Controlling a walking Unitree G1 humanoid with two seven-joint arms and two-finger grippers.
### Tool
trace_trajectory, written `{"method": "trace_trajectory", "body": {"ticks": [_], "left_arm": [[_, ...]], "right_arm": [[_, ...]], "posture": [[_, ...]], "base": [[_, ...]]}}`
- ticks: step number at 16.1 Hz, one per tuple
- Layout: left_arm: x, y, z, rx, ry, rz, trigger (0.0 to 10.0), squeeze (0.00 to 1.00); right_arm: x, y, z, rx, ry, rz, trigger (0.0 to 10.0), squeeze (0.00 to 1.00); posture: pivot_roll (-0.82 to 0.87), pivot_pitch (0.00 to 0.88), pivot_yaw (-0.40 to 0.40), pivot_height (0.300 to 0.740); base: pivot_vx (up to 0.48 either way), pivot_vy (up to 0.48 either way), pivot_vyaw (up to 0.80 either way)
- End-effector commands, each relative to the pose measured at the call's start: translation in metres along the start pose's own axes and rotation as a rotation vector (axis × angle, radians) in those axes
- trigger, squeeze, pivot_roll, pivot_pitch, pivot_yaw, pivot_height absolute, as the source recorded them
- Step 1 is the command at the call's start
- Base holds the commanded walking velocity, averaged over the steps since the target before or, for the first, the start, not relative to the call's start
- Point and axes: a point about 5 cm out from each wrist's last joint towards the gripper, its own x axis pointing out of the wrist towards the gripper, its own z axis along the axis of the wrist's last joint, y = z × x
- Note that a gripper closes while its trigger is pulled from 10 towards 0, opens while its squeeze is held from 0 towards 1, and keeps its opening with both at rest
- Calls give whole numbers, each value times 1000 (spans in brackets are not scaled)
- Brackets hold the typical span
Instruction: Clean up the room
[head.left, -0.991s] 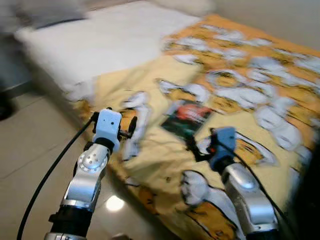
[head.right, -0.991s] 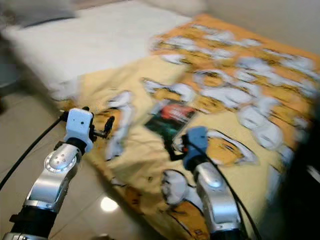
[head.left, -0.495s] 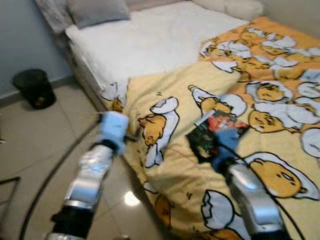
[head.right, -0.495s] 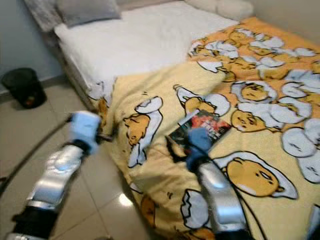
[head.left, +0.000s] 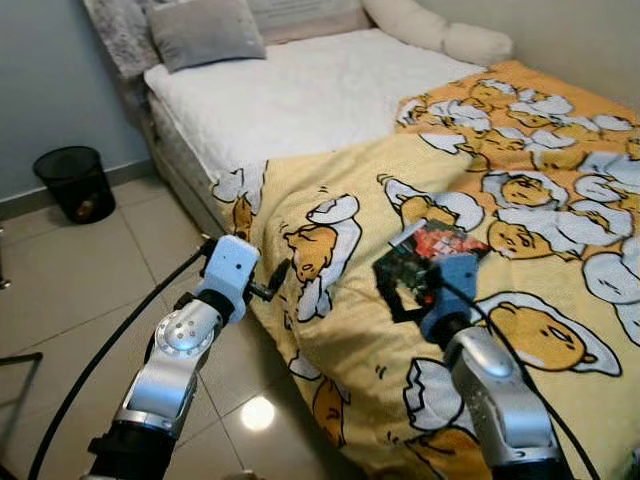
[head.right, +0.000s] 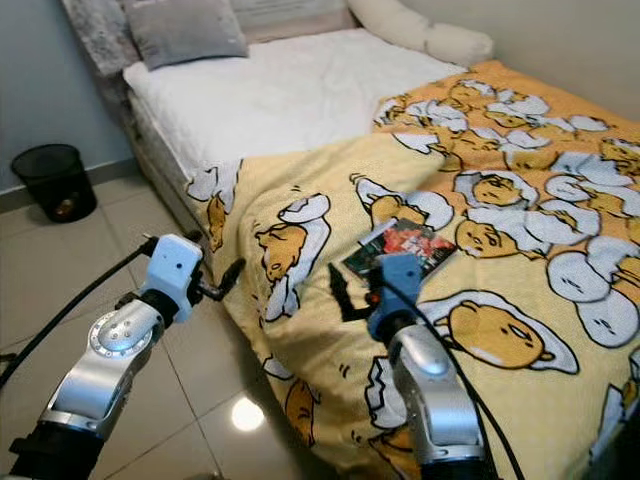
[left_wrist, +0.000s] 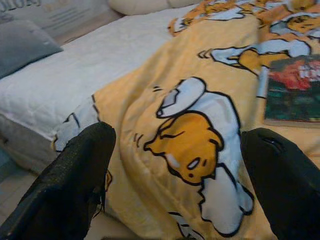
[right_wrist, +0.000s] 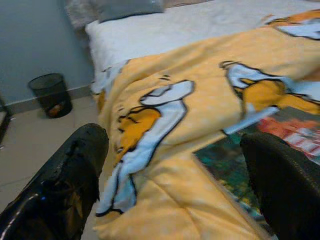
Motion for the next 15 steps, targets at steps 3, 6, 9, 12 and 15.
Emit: {"method": "trace_trajectory", "body": {"ticks": [3,6,9,12,15], "left_arm": [[0,-1,2,10,-4,4,10000,973],[0,-2,3,9,-7,-5,10000,973],[-1,-3,3,17,-5,-35,10000,973],[-2,-8,7,23,-20,-91,10000,973],[-7,-19,16,38,-36,-269,10000,973]], "right_arm": [[1,-3,2,8,1,-27,10000,1000],[3,-9,-1,28,30,-85,10000,1000],[7,-18,-2,43,45,-171,10000,1000],[21,-28,-2,88,86,-246,10000,0],[45,-49,-1,258,115,-298,10000,0]], "posture": [[-36,0,-14,740],[-37,0,-13,740],[-37,0,-13,740],[-19,0,-26,740],[26,0,-47,740]], "base": [[0,0,0],[0,0,0],[0,0,0],[0,0,0],[0,0,0]]}}
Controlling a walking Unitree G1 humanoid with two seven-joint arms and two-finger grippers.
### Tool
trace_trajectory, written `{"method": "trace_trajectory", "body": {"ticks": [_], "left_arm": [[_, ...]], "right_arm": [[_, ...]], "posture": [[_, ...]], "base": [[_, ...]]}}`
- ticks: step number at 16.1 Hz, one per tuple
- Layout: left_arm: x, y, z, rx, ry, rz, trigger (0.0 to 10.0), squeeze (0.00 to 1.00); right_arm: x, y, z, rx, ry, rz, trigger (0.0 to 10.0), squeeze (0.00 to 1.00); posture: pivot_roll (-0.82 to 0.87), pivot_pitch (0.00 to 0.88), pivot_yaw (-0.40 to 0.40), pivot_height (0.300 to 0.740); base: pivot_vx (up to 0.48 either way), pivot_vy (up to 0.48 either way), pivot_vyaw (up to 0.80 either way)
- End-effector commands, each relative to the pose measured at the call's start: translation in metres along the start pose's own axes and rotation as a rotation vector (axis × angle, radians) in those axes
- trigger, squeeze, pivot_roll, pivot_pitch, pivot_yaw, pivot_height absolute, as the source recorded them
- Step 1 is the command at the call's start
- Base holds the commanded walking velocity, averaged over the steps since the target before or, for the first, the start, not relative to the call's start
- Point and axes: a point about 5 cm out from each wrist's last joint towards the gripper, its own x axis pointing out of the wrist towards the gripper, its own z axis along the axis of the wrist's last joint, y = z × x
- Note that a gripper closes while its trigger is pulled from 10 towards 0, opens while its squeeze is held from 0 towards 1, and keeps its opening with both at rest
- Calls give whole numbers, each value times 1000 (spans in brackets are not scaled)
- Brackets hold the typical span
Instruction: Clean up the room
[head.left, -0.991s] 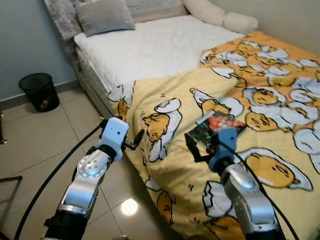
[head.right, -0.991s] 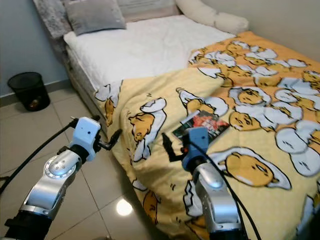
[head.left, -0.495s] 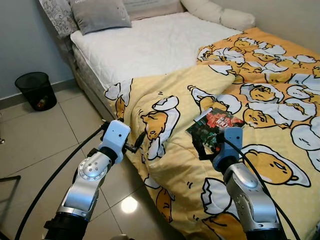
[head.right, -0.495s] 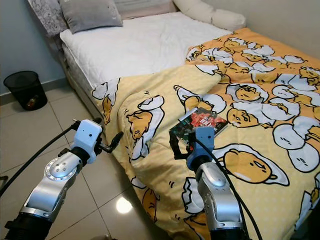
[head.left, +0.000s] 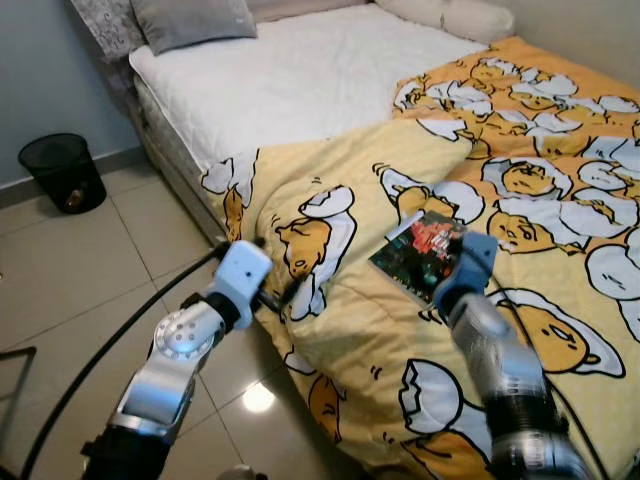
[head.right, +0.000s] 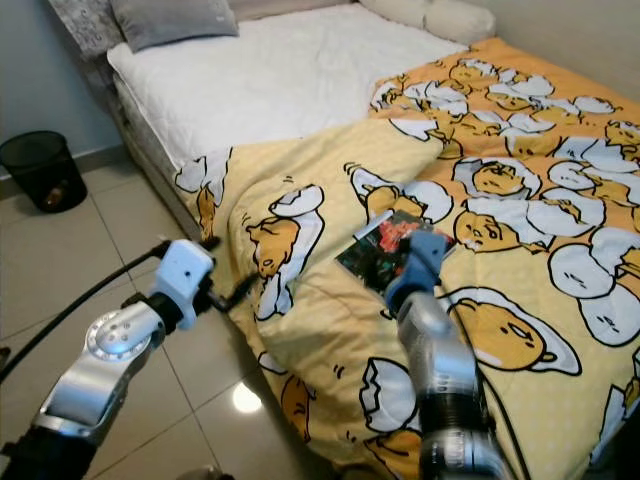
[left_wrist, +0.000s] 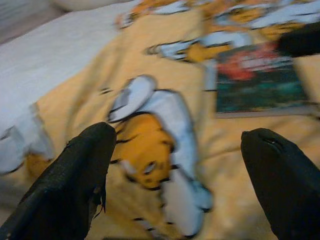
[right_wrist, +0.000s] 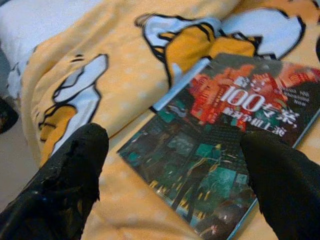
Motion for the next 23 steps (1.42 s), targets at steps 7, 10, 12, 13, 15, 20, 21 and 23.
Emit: {"method": "trace_trajectory", "body": {"ticks": [7,10,12,13,15,20,21,23], "left_arm": [[-34,-8,-4,43,89,-237,10000,973],[-46,-12,-9,36,122,-258,10000,976],[-49,-14,-5,19,117,-256,10000,976],[-50,-15,0,12,106,-261,10000,976],[-51,-15,2,11,105,-265,10000,976],[-60,-18,6,-2,117,-275,10000,980],[-61,-18,4,0,124,-269,10000,980],[-68,-17,-4,10,159,-239,10000,980]], "right_arm": [[25,-26,10,218,46,-190,10000,0],[24,-33,2,276,60,-235,10000,0],[22,-37,-7,324,83,-250,10000,0],[20,-39,-14,351,107,-268,10000,0],[20,-40,-17,349,113,-272,10000,0],[21,-28,-26,482,134,-167,10000,0],[21,-28,-27,492,135,-166,10000,0],[20,-28,-30,502,150,-167,10000,0]], "posture": [[53,0,-13,740],[50,0,2,740],[51,0,6,740],[55,0,5,740],[59,0,7,740],[74,0,7,740],[81,0,2,740],[95,6,-4,740]], "base": [[0,0,0],[0,0,0],[0,0,0],[0,0,0],[0,0,0],[0,0,0],[0,0,0],[0,0,0]]}}
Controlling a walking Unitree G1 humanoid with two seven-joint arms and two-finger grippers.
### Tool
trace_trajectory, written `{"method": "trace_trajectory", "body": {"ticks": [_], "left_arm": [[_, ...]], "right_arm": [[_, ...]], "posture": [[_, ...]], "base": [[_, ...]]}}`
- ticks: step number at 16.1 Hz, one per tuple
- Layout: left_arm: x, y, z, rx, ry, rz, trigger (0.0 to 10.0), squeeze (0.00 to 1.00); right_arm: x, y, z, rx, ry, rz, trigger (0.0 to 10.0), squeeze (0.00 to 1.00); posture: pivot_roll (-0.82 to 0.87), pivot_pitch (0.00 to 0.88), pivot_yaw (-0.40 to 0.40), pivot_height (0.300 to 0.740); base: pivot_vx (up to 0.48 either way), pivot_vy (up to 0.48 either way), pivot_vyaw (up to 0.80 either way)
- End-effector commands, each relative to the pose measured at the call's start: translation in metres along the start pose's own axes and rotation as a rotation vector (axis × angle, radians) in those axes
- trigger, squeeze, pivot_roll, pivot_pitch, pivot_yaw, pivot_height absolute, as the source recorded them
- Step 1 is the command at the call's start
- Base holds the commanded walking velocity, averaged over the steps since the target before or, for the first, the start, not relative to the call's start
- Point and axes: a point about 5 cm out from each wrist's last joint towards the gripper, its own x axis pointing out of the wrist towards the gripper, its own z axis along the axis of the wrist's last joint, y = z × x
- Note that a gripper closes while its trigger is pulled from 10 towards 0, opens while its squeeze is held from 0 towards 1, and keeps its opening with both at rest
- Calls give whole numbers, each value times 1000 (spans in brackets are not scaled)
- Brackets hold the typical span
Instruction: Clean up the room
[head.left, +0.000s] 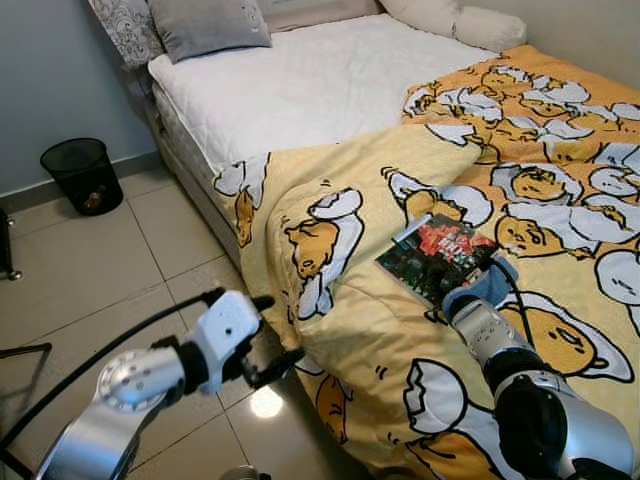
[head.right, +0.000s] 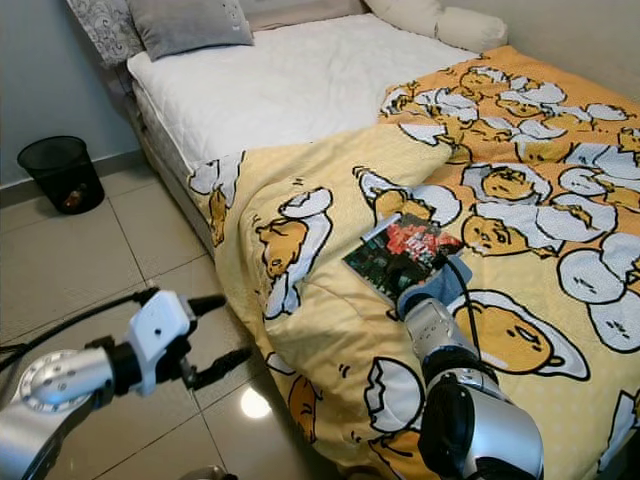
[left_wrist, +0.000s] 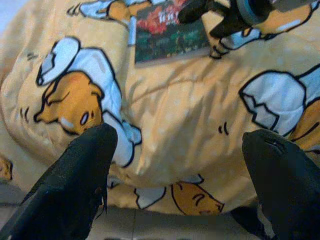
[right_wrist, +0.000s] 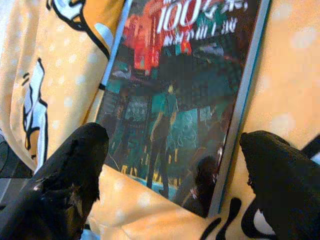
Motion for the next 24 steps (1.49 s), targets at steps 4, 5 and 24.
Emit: {"method": "trace_trajectory", "body": {"ticks": [4,5,24], "left_arm": [[-12,2,-6,20,41,70,10000,980],[-13,2,-6,18,43,77,10000,976],[-34,-7,16,57,42,75,10000,980]], "right_arm": [[1,7,-4,54,27,34,10000,0],[1,8,-4,70,32,42,10000,0],[2,19,-13,438,-25,84,10000,0]], "posture": [[118,22,-11,740],[122,24,-12,740],[264,134,0,740]], "base": [[0,0,0],[0,0,0],[0,0,0]]}}
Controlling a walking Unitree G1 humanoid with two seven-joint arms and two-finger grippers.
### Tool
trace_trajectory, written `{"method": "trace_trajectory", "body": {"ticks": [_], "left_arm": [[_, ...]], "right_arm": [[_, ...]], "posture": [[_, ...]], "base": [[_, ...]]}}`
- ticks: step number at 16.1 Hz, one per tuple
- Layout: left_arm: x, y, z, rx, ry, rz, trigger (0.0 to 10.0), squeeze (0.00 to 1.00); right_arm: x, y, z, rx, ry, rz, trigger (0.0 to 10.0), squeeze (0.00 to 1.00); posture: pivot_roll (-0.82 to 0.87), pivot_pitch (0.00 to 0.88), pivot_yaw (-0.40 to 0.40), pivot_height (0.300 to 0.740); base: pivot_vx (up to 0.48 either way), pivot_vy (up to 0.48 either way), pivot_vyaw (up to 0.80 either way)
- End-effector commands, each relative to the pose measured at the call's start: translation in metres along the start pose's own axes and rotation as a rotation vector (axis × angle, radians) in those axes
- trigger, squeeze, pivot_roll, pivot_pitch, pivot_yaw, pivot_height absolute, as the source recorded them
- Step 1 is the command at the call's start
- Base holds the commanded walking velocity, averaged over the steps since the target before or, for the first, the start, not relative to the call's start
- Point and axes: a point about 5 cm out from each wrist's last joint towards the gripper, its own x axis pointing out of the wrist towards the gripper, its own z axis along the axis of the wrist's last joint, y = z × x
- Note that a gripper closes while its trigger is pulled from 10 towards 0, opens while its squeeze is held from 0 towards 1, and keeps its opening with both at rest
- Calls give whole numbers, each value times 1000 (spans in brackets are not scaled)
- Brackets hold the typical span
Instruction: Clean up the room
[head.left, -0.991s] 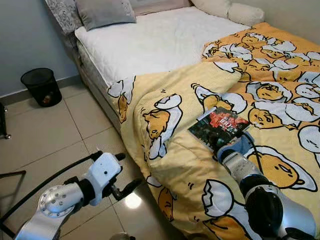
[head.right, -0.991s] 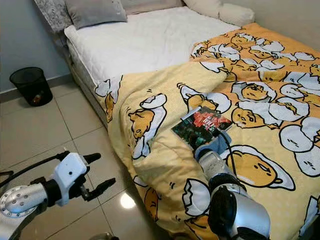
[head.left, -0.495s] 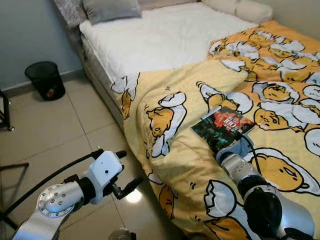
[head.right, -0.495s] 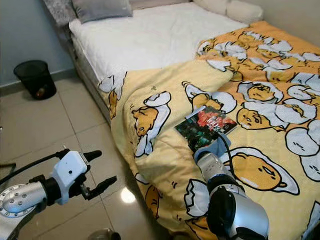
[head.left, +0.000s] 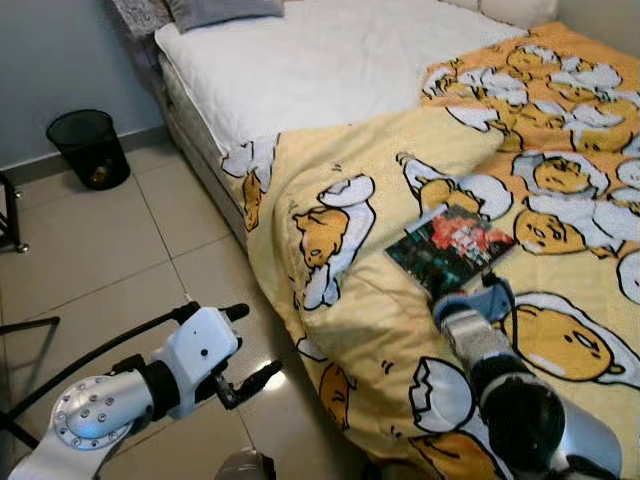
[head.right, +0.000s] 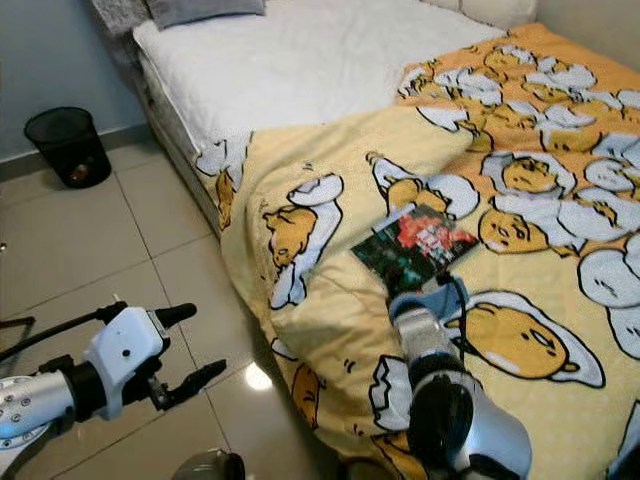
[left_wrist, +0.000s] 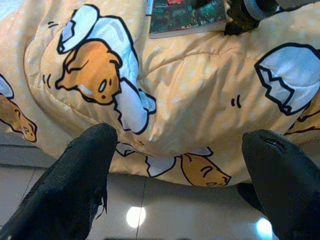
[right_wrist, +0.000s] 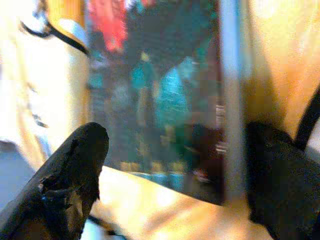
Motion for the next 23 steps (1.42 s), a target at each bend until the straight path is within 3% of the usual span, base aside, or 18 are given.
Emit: {"method": "trace_trajectory", "body": {"ticks": [1,3,4,5,6,7,8,9,23], "left_arm": [[-1,1,4,2,-13,8,10000,980],[2,-2,4,0,-20,9,10000,980],[2,-3,4,-1,-21,9,10000,976],[2,-4,4,-1,-22,9,10000,976],[2,-4,4,-2,-22,9,10000,976],[1,-5,3,-2,-16,6,10000,976],[0,-6,2,-2,-11,4,10000,980],[-1,-6,2,0,-7,2,10000,980],[6,-5,3,9,-14,-12,10000,980]], "right_arm": [[3,19,-2,51,11,91,10000,0],[4,29,4,57,2,142,7882,0],[4,31,6,63,-3,150,7333,0],[4,32,8,71,-8,156,5294,0],[4,33,8,76,-13,158,4824,0],[4,33,8,97,-24,147,3569,0],[4,32,8,102,-29,132,784,0],[4,31,7,116,-38,114,0,0],[4,28,9,81,-30,101,0,0]], "posture": [[258,123,-6,740],[255,102,-18,740],[256,101,-20,740],[257,105,-23,740],[258,108,-23,740],[263,113,-20,740],[266,113,-17,740],[267,114,-14,740],[262,97,-17,740]], "base": [[0,0,0],[0,0,0],[0,0,0],[0,0,0],[0,0,0],[0,0,0],[0,0,0],[0,0,0],[0,0,0]]}}
